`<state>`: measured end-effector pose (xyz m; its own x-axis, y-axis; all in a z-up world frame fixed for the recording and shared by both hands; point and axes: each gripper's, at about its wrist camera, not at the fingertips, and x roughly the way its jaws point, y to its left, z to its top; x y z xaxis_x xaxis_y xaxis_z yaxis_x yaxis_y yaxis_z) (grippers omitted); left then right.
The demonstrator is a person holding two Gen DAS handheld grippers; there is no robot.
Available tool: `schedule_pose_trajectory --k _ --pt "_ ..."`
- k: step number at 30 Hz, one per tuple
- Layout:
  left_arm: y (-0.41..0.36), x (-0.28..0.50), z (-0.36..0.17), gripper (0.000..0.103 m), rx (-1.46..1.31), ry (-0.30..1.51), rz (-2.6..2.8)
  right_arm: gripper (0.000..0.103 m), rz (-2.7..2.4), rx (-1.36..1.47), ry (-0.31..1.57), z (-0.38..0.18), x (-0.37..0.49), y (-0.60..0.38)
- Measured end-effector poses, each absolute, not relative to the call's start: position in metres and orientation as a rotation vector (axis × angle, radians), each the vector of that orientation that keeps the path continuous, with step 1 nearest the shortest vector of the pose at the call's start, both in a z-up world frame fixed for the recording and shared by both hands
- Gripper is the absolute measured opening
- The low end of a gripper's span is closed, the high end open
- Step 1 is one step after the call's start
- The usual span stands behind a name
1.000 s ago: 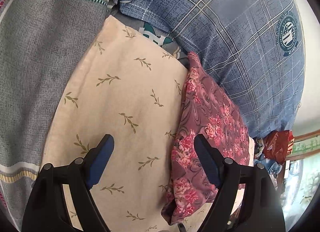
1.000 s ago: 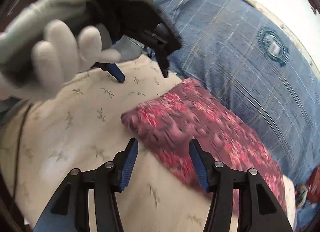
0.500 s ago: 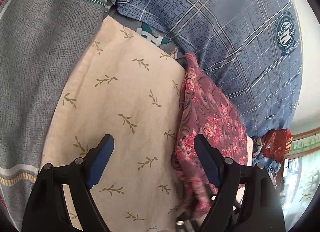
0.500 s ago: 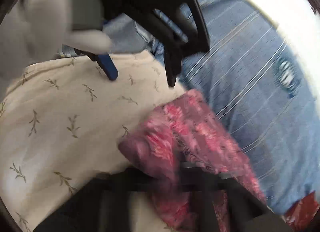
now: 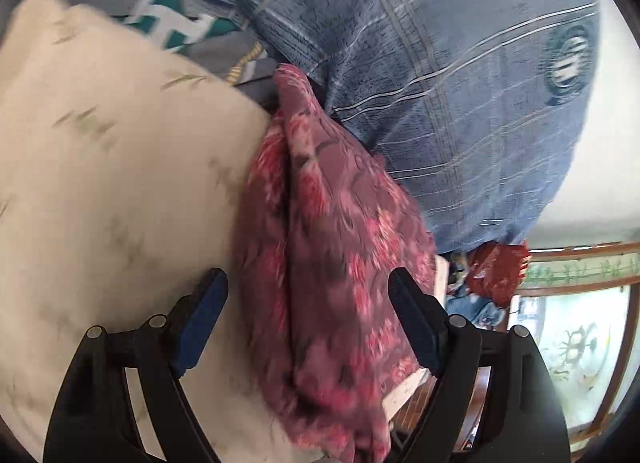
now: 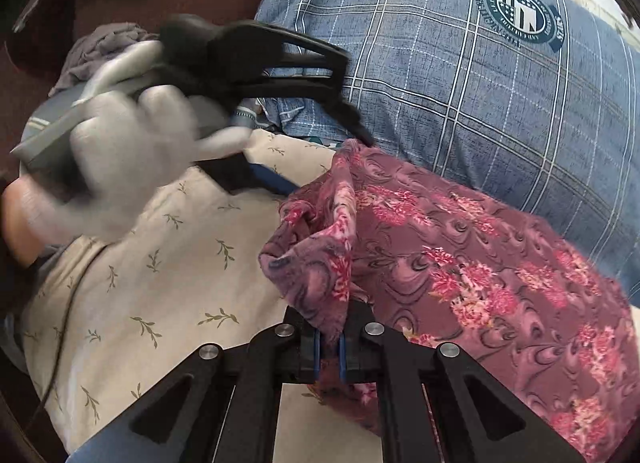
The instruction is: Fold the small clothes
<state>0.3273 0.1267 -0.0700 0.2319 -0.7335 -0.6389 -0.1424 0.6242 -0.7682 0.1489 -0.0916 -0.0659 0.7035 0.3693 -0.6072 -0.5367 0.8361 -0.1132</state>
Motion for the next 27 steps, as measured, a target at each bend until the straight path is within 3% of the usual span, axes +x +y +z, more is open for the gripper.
schedule_pose_trajectory --k 4,5,6,7,8,18,27 --pt "0.107 0.345 -0.062 0.081 -0.738 1.319 -0.457 0.005 0.554 -0.205 0.621 -0.065 0.156 -0.106" --pt "0.103 0.346 -0.061 0.063 -0.712 1.323 -0.452 0.005 0.564 -0.182 0.627 -0.065 0.157 -0.108" --pt "0.096 0.346 -0.06 0.032 -0.673 1.338 -0.459 0.005 0.572 -0.165 0.63 -0.065 0.159 -0.111" --pt "0.09 0.345 -0.062 0.019 -0.627 1.36 -0.455 0.005 0.587 -0.141 0.632 -0.064 0.161 -0.114" --pt "0.086 0.343 -0.061 0.016 -0.603 1.364 -0.445 0.005 0.607 -0.113 0.635 -0.063 0.165 -0.119" --pt "0.04 0.317 0.035 0.015 -0.489 1.2 -0.447 0.005 0.643 0.149 0.546 -0.023 0.158 -0.173" --pt "-0.091 0.301 0.082 0.015 -0.288 1.184 -0.533 0.005 0.526 0.332 0.467 0.004 0.119 -0.27"
